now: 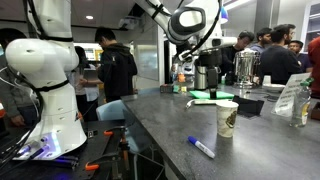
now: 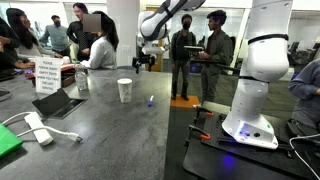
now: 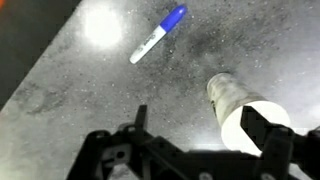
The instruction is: Remove the marker from the cup and put it on the table
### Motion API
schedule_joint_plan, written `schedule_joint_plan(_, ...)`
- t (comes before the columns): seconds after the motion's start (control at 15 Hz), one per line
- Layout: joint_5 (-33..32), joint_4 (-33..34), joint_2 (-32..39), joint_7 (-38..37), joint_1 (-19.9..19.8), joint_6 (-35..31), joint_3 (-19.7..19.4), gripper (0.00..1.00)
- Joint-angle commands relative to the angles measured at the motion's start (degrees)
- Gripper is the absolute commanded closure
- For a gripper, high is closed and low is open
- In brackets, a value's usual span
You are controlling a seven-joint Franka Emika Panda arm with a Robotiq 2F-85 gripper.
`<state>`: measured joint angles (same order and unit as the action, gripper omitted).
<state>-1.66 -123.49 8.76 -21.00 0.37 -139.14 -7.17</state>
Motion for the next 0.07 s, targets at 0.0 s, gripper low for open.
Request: schedule_joint_plan(0.0, -1.85, -3.49, -3.18, 3.59, -0.58, -4.95, 1.32, 0.0)
